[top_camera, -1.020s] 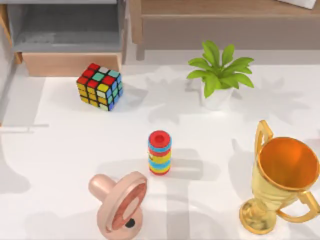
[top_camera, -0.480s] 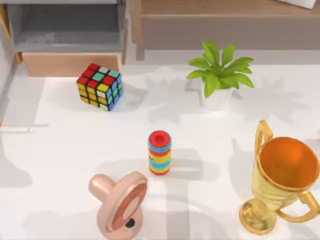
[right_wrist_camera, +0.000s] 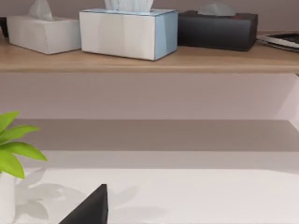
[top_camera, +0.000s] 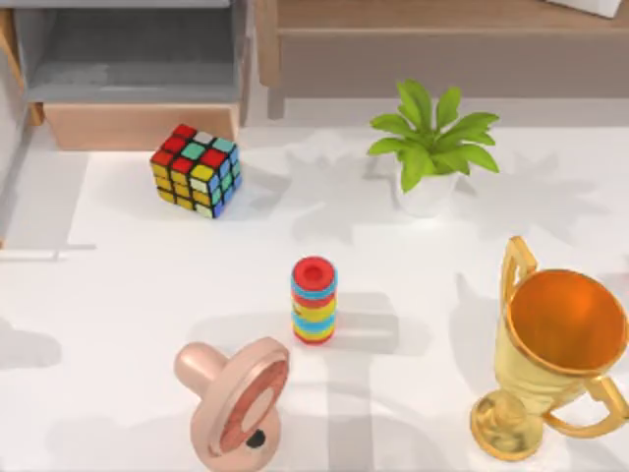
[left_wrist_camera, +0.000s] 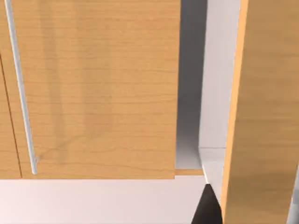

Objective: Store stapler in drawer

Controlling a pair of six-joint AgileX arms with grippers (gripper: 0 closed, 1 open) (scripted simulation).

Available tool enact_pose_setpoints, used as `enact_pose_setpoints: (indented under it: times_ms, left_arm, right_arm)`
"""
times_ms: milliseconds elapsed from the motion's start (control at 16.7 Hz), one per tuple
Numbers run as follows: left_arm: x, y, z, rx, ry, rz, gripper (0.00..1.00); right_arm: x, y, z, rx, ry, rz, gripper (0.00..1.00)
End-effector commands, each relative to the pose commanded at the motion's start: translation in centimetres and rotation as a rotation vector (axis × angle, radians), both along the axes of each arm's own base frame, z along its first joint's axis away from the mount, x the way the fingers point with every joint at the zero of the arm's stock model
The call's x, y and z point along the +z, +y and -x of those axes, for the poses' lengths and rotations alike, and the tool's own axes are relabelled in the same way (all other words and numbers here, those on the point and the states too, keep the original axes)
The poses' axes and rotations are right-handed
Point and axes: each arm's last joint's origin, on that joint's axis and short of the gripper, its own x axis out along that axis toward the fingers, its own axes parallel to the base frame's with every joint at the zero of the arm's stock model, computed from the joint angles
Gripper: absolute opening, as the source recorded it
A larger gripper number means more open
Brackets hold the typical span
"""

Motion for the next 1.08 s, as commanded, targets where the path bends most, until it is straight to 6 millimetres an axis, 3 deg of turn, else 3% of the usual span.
enact_pose_setpoints:
  times_ms: [120,180,720,1080]
  left_arm:
    - [0.0,0.0,0.0,0.000,0.000,0.000,0.02]
    - [0.0,0.0,0.0,0.000,0.000,0.000,0.00]
    - [-0.4,0.0,0.0,0.002,0.018,0.017,0.00]
    - [-0.1,0.4,-4.5,0.003,0.001,0.005,0.00]
  right_arm:
    - [0.0,0.0,0.0,0.000,0.000,0.000,1.00]
    - [0.0,0.0,0.0,0.000,0.000,0.000,1.00]
    - [0.0,0.0,0.0,0.000,0.000,0.000,1.00]
    - [0.0,0.0,0.0,0.000,0.000,0.000,1.00]
